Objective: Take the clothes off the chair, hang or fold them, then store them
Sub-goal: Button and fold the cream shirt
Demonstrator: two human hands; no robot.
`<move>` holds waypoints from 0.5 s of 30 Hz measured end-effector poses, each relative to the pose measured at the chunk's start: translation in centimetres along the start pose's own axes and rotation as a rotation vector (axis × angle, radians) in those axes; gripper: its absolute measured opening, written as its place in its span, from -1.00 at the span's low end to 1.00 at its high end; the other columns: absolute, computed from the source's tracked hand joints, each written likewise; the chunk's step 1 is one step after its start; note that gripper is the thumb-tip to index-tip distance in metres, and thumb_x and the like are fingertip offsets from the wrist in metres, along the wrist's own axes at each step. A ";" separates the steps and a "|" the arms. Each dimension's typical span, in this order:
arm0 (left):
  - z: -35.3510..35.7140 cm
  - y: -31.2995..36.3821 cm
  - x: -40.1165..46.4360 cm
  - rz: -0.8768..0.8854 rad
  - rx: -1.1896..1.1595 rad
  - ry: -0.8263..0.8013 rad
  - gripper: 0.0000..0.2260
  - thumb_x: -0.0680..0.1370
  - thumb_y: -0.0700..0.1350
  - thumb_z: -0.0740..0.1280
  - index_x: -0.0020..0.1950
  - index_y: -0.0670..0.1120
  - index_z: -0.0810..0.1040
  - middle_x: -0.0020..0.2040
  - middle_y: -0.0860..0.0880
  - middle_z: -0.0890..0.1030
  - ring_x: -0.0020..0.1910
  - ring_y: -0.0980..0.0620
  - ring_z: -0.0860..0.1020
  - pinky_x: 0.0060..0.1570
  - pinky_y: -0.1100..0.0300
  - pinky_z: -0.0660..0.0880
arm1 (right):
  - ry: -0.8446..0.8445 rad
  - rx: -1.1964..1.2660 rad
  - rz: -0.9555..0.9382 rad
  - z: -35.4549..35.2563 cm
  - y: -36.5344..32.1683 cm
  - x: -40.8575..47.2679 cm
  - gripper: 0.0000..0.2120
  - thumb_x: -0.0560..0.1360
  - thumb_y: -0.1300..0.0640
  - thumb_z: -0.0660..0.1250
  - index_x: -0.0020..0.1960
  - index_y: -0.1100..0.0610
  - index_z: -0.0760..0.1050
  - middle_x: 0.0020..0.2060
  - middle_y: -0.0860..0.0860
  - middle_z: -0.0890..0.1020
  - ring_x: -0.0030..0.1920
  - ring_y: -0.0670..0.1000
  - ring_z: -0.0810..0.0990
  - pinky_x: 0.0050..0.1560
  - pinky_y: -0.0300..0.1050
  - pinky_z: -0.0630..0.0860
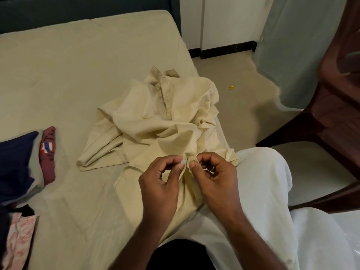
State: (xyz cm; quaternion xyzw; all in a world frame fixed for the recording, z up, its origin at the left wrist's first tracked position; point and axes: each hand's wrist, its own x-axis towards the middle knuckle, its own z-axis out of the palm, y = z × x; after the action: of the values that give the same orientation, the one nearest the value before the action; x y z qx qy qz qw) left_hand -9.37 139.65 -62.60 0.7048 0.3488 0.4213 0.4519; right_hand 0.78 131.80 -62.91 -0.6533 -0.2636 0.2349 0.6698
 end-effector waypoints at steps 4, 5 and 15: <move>0.2 0.1 -0.3 -0.004 -0.020 -0.043 -0.89 0.53 -0.33 0.45 -0.04 -0.14 0.68 -0.12 0.02 0.70 -0.07 -0.04 0.67 -0.02 0.08 0.60 | -0.020 -0.006 0.000 -0.1 0.2 0.1 -0.93 0.50 0.28 0.50 -0.08 0.14 0.67 -0.24 -0.04 0.69 -0.22 -0.13 0.62 -0.17 -0.30 0.53; 0.2 0.1 -0.3 0.004 -0.019 -0.041 -0.89 0.53 -0.33 0.45 -0.04 -0.14 0.68 -0.12 0.03 0.70 -0.07 -0.04 0.67 -0.02 0.10 0.60 | -0.026 -0.001 0.010 -0.1 0.2 0.1 -0.94 0.51 0.28 0.49 -0.06 0.15 0.67 -0.23 -0.04 0.70 -0.21 -0.13 0.63 -0.16 -0.31 0.52; 0.2 0.2 -0.4 0.014 -0.004 -0.034 -0.88 0.52 -0.32 0.46 -0.04 -0.13 0.70 -0.12 0.06 0.70 -0.08 -0.02 0.68 -0.04 0.16 0.59 | -0.059 0.004 0.016 -0.3 0.3 0.1 -0.91 0.53 0.29 0.45 -0.01 0.18 0.71 -0.19 -0.06 0.73 -0.18 -0.17 0.66 -0.13 -0.36 0.50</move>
State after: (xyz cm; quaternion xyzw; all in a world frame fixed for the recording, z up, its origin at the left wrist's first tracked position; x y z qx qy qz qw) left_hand -9.36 139.18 -62.55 0.7135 0.3352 0.4129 0.4561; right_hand 1.05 131.68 -63.24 -0.6469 -0.2776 0.2598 0.6610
